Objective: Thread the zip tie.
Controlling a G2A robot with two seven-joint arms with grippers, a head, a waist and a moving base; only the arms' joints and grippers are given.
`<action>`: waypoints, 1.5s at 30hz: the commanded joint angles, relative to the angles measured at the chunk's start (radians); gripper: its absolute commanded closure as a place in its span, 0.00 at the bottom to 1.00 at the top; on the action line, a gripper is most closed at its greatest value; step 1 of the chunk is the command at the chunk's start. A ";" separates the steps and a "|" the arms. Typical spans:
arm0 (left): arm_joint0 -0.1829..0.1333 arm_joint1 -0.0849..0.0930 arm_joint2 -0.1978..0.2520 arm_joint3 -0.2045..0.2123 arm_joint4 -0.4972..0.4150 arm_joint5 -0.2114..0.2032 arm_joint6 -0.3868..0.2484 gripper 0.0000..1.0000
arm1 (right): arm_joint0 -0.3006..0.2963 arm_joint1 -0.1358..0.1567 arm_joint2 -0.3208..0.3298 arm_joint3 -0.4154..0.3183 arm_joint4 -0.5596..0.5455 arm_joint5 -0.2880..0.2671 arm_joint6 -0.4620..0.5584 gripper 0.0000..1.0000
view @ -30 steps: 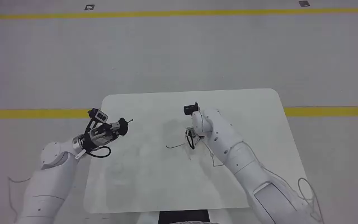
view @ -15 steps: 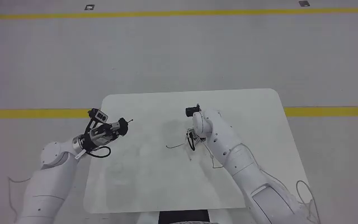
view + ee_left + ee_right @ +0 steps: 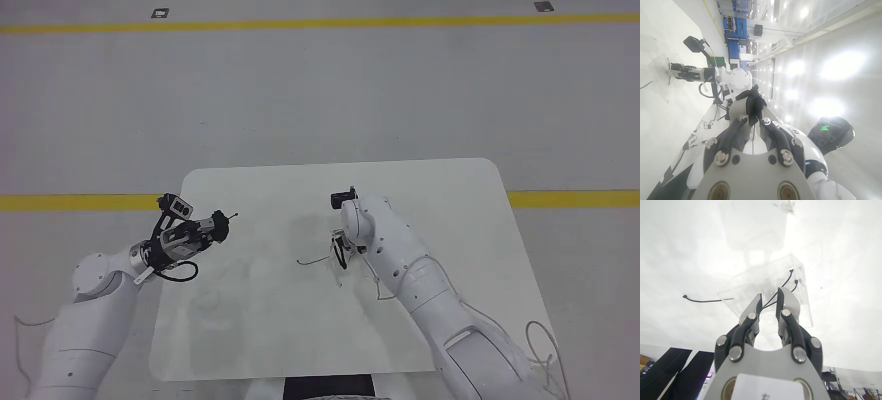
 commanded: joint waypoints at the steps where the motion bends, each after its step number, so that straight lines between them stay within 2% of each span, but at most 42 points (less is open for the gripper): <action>1: 0.000 0.000 0.000 0.000 0.000 0.000 0.000 1.00 | 0.000 -0.003 0.002 0.003 -0.002 0.000 0.000 0.86; 7: 0.000 0.000 0.000 0.000 0.000 0.000 0.000 1.00 | 0.005 -0.011 0.003 0.020 -0.009 0.000 0.002 0.92; 10: 0.000 0.000 0.000 0.000 0.000 0.000 0.000 1.00 | 0.009 -0.014 0.004 0.030 -0.012 0.000 0.001 1.00; 16: 0.000 0.000 0.000 0.000 0.000 0.000 0.000 1.00 | 0.012 -0.017 0.014 0.033 -0.028 0.000 0.003 1.00; 22: 0.000 0.000 0.000 0.000 0.000 0.000 0.000 1.00 | -0.005 -0.016 0.033 -0.004 -0.053 0.000 0.017 1.00; 23: 0.000 0.000 0.000 0.000 0.000 0.000 0.000 1.00 | -0.008 -0.016 0.035 -0.009 -0.055 0.000 0.017 0.83; 26: 0.000 0.000 0.000 0.000 0.000 0.000 0.000 1.00 | -0.017 -0.017 0.040 -0.022 -0.062 0.000 0.017 0.77; 38: 0.000 0.000 0.000 0.000 0.000 0.000 0.000 1.00 | -0.015 -0.024 0.037 -0.017 -0.062 0.000 0.017 0.81; 45: 0.000 0.000 0.000 0.000 0.000 0.000 0.000 1.00 | -0.002 -0.031 0.023 0.003 -0.052 0.000 0.009 0.80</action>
